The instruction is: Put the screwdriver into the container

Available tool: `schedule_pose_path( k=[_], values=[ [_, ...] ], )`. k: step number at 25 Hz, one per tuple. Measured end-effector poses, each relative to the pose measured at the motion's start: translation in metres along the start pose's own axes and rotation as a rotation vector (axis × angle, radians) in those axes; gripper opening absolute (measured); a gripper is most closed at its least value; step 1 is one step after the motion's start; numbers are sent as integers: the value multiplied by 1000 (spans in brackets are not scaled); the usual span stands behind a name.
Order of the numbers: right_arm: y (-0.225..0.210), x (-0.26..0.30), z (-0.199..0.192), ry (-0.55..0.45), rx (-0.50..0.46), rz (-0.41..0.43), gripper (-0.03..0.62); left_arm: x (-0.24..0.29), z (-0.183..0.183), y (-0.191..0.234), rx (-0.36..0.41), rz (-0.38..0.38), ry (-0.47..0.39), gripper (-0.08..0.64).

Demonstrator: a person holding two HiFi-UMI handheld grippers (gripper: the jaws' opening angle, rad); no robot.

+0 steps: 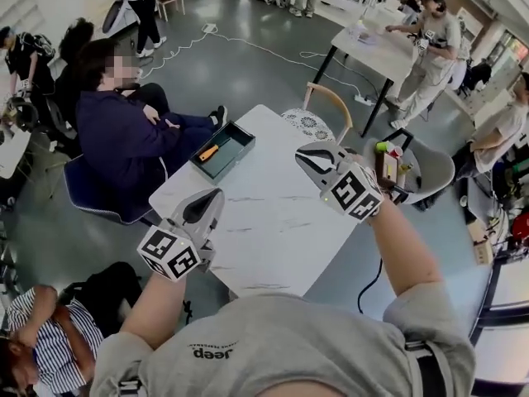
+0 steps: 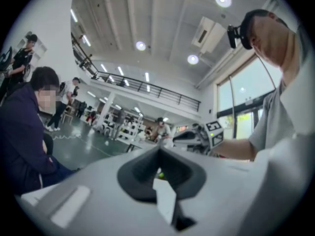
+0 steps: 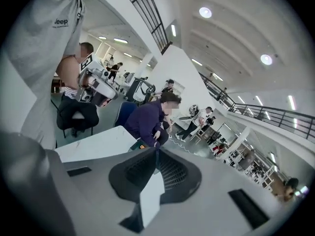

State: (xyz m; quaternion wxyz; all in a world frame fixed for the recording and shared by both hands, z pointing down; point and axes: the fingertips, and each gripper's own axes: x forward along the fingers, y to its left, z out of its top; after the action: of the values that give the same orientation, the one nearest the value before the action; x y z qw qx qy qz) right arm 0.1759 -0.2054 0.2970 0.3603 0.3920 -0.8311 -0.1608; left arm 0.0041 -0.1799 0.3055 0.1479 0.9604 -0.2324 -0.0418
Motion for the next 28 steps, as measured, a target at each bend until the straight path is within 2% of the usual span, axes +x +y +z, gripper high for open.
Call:
schedule_pose_path(
  k=[4,9,16,23,28],
  values=[
    [4,-63,-19,-66,107,-16,17,6,-14,-55,16,39,20,3],
    [17,-123,-42,-139,192,-25,11,12,-21,-107,-6,75,3,3],
    [46,-182,-69,-273,411,11,11,4,-25,-165,52,114,6,3],
    [76,-194,-82,-349,622,28,9,-25,-28,-175,54,175,27,3],
    [94,-181,-76,-354,679,35,9,-41,-28,-153,34,171,28,3]
  ],
)
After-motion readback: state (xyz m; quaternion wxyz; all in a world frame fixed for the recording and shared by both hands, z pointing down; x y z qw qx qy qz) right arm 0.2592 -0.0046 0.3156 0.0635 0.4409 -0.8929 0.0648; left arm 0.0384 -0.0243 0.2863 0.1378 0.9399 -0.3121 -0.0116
